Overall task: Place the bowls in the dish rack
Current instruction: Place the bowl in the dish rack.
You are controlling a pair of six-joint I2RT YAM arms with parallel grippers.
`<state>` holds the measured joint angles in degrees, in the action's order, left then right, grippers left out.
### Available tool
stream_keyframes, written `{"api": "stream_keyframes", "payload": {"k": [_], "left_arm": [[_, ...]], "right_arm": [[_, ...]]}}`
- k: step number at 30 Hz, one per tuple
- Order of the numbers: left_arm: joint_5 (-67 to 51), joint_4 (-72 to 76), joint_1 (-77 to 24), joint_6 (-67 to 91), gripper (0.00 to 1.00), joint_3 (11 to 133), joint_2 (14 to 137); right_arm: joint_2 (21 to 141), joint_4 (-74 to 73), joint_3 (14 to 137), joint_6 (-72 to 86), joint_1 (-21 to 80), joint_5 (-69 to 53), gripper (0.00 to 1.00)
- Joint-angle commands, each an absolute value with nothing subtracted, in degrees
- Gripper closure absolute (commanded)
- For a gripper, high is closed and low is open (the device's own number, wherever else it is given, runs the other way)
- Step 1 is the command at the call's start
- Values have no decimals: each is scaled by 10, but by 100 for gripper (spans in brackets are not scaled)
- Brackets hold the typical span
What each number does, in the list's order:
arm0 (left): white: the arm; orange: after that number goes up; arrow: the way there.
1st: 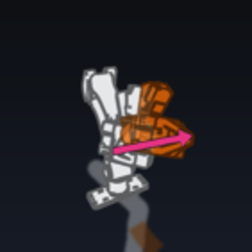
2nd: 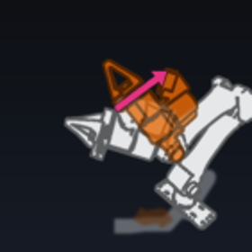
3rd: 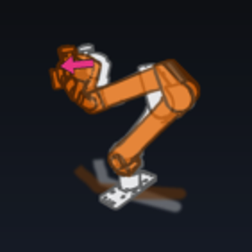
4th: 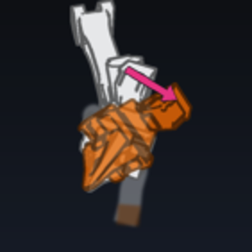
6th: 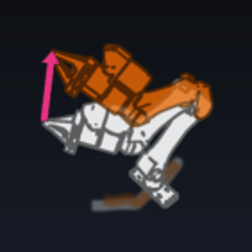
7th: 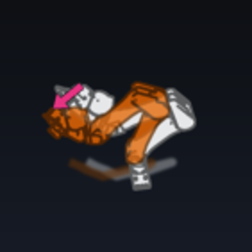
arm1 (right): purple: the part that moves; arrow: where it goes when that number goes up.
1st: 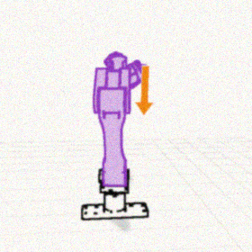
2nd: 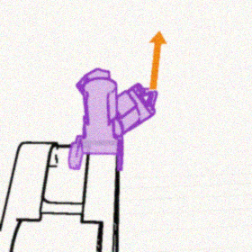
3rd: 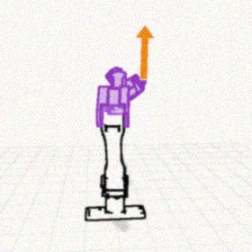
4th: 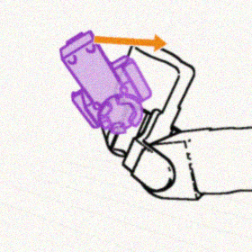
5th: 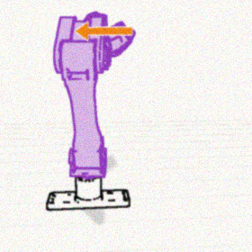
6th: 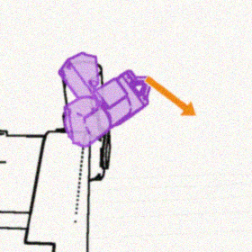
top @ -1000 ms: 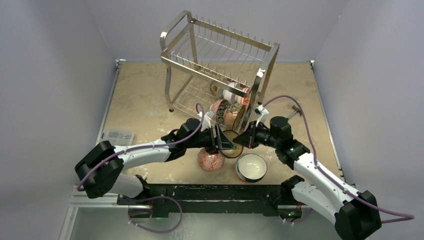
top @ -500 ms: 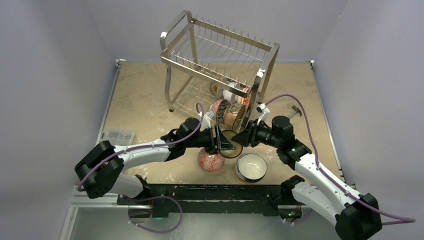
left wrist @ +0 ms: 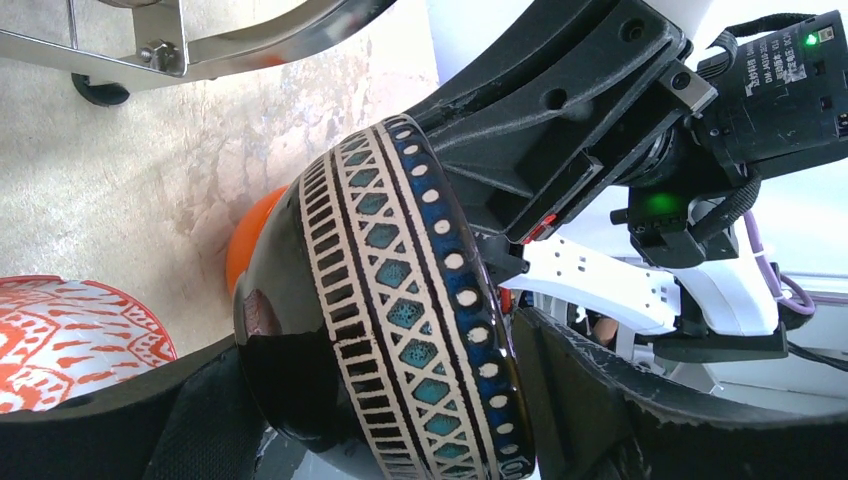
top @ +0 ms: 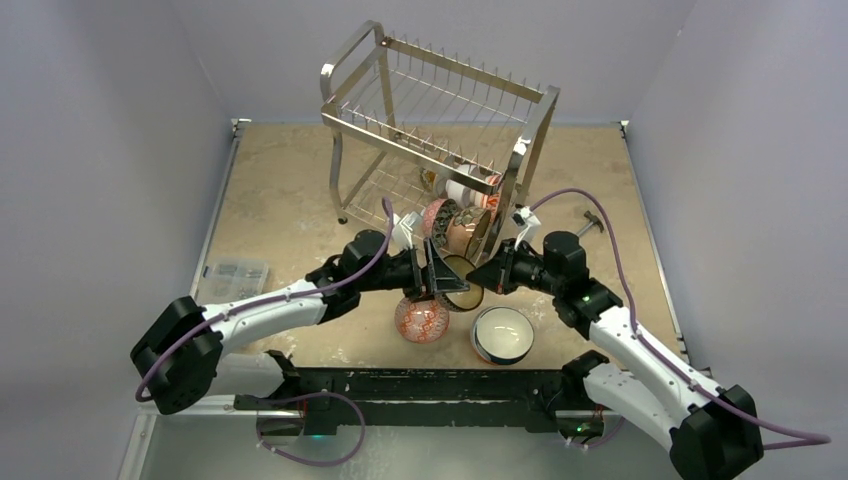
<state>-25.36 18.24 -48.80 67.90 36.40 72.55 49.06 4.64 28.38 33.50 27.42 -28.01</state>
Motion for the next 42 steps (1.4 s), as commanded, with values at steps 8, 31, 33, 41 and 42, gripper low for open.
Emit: {"api": "stream_keyframes", "payload": {"k": [8,31,33,41,42], "left_arm": [[-252,248,-486,695,45,345,695],[-264,128,-347,571,100,381,710],[-276,116,-311,548,100,393,711],[-299,113,-188,468,100,458,737],[-299,117,-179,461,100,467,748]], "right_arm": [[485,76,303,346,274,-283,100],[474,48,312,338,274,-280,27],[472,45,314,338,274,-278,21],[467,35,315,337,274,-269,16],[467,35,315,336,274,-269,16]]}}
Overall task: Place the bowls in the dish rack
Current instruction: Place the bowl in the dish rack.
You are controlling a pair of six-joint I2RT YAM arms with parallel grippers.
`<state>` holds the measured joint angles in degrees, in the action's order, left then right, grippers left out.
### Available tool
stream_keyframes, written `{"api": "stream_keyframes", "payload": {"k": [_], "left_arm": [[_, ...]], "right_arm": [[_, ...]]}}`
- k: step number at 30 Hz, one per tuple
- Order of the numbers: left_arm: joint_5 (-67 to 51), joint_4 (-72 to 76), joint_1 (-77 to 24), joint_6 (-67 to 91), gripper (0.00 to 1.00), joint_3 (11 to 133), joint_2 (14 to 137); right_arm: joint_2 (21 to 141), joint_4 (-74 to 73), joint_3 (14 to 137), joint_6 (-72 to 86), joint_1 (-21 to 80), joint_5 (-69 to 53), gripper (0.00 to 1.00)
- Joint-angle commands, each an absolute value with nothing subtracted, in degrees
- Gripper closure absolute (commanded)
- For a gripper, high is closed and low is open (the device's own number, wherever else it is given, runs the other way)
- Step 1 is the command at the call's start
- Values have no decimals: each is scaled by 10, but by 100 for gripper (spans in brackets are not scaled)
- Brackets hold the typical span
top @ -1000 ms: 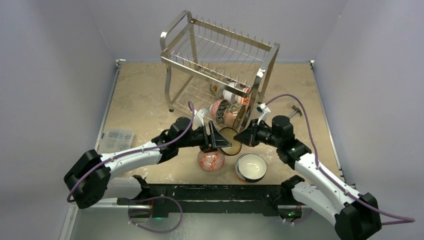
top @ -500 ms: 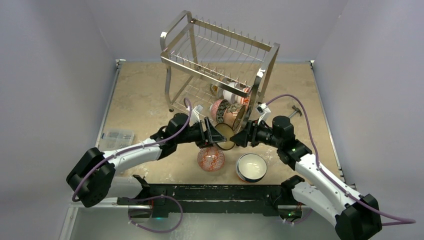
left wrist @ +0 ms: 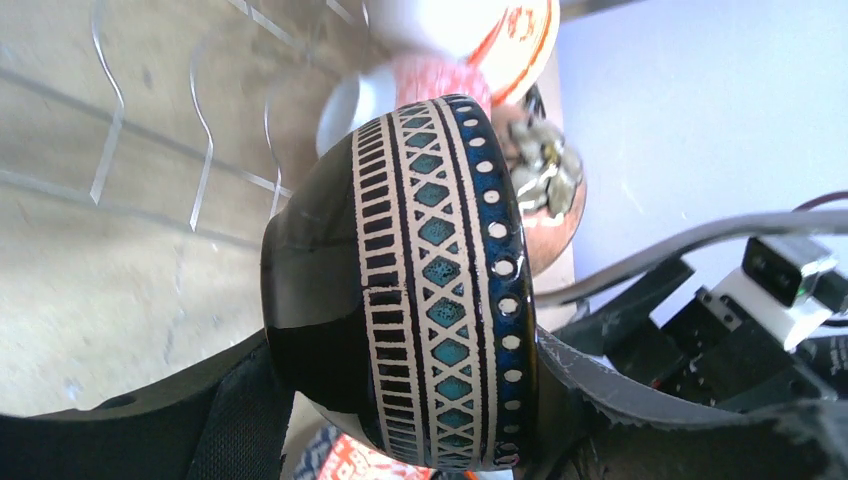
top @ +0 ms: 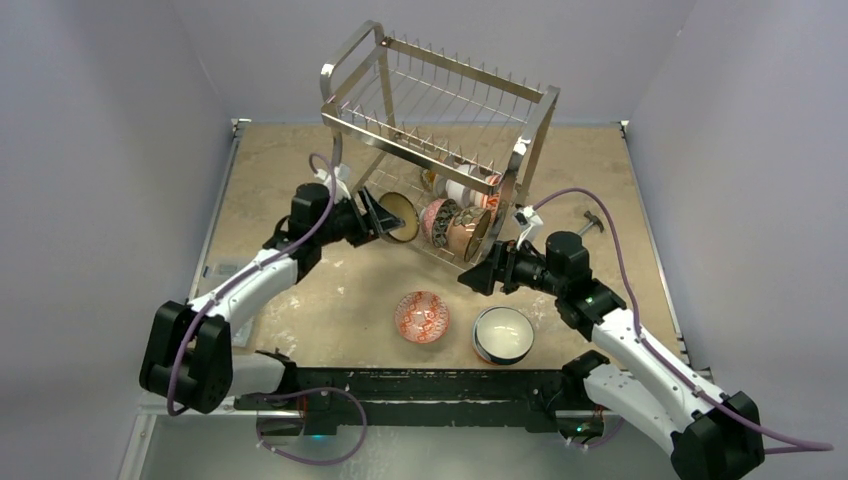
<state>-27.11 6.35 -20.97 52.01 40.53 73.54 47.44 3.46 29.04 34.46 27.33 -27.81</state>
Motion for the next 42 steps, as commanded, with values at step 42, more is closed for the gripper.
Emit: {"api": "stream_keyframes", "payload": {"k": [42], "left_arm": [[123,560,-253,54,100,552,1068]], "right_arm": [[437,-36,329,307,275,-234,16]]}}
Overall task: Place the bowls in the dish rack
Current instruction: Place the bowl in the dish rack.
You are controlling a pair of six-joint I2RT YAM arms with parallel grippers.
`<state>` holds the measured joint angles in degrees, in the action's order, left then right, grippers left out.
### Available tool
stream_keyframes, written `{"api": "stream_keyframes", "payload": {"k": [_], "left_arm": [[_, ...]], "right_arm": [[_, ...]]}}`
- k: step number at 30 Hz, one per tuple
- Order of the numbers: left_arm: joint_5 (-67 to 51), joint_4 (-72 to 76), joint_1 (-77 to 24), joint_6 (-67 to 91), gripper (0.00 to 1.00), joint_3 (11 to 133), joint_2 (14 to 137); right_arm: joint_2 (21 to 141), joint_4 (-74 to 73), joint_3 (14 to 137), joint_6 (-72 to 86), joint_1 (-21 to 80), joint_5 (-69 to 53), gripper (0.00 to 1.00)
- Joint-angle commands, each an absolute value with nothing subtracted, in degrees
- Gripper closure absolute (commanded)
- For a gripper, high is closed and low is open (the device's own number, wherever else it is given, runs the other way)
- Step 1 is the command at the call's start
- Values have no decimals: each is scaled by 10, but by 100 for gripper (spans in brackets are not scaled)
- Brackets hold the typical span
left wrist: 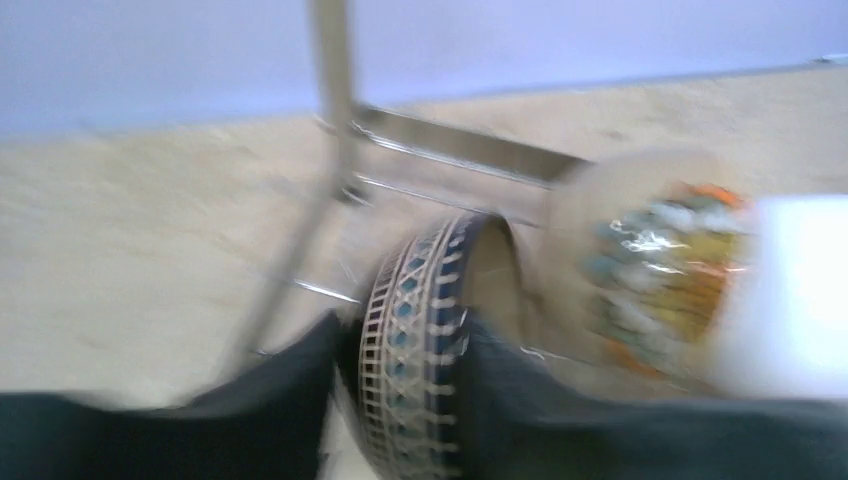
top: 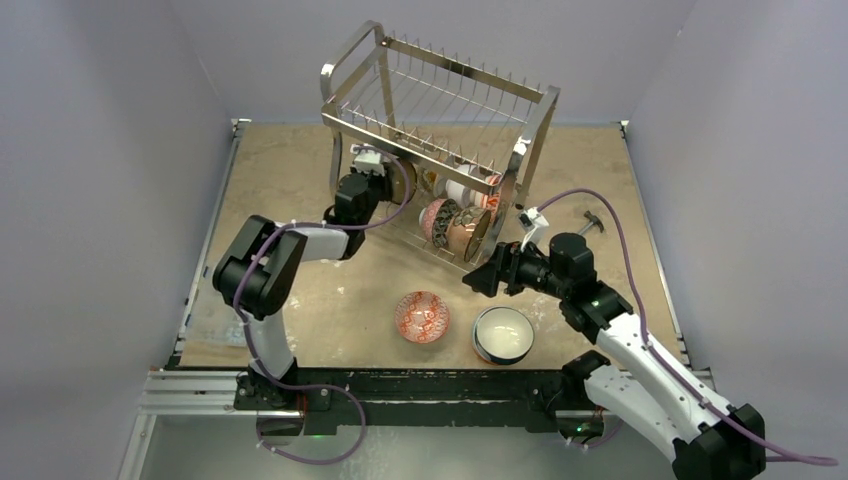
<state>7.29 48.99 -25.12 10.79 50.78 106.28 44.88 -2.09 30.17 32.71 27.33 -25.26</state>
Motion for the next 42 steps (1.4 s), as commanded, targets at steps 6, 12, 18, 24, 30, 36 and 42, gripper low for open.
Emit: {"api": "stream_keyframes", "payload": {"k": [6,12,18,24,30,36,42], "left_arm": [[137,560,-255,7,100,580,1100],[196,545,-264,-23,100,576,1084],[225,525,-275,-24,100,517,999],[179,453,-306,38,100,411,837],[212,367,-408,101,100,339,704],[278,321,-546,173,100,320,659],[303,305,-640,211,100,347,676]], "right_arm": [[440,-45,333,294,274,-228,16],[438,-49,335,292,274,-225,16],[445,-28,333,300,274,-241,11],[452,-2,324,314,274,-269,5],[465,61,306,338,274,-290,4],[475,99,298,359,274,-310,4],[491,114,286,367,274,-314,14]]}}
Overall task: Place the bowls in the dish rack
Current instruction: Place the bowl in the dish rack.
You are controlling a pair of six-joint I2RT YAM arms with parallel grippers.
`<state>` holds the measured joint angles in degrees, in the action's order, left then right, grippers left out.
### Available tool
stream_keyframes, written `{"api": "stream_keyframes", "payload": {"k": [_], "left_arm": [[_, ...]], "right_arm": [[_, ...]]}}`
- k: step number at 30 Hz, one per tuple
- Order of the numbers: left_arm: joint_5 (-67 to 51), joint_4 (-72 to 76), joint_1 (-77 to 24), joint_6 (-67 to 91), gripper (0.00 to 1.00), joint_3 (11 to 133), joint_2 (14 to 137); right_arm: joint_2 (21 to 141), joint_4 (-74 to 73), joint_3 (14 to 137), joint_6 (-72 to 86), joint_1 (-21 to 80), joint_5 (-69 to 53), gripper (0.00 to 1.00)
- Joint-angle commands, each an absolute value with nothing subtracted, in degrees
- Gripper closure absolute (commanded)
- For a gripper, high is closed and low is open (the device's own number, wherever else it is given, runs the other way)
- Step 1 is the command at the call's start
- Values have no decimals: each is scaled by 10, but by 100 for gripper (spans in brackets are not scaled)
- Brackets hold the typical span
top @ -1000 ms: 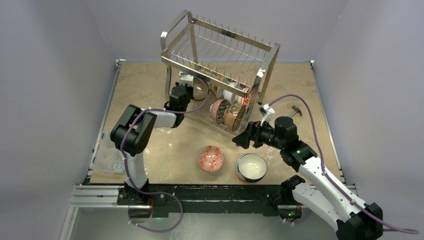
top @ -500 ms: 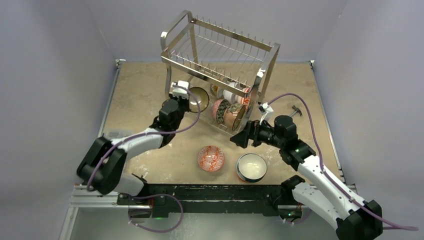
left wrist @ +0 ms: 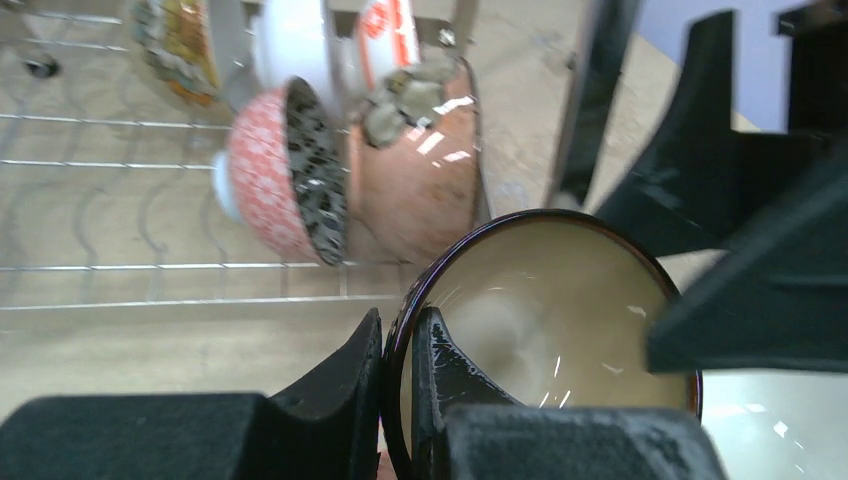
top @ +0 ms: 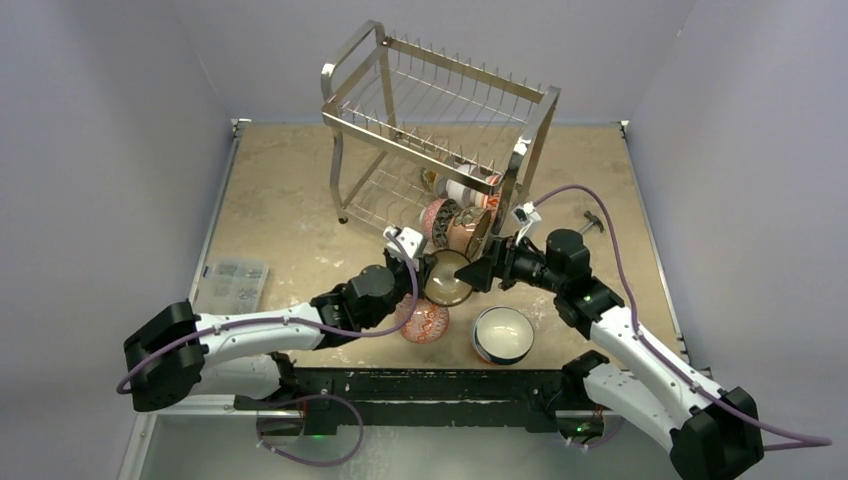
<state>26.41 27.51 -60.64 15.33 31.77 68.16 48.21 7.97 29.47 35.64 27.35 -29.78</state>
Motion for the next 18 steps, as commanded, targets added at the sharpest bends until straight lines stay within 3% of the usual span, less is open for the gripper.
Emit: {"api": "stream_keyframes", "payload": {"k": [1,5,7,9,10,12,14,18], "left_arm": [[301,310,-644,216,100,348,673],[304,273,-647,227,100,368,665],[310,253,-647,232,98,377,659],[305,252,-647,236,85,377,651],[302,252,-647,240,77,376,647],[293,246,-646,254,58,375,637],[292,208,-645,291,28,382,625],[215,86,-619,395,6,406,603]], "right_arm": [[493,115,284,367,275,-315,19],[495,117,282,367,274,-318,50],[496,117,284,366,274,-318,74],[497,117,286,365,274,-317,95],[498,117,287,365,274,-318,100],[496,115,288,363,274,-317,100],[491,111,289,361,274,-311,100],[477,96,293,354,274,-298,100]]}}
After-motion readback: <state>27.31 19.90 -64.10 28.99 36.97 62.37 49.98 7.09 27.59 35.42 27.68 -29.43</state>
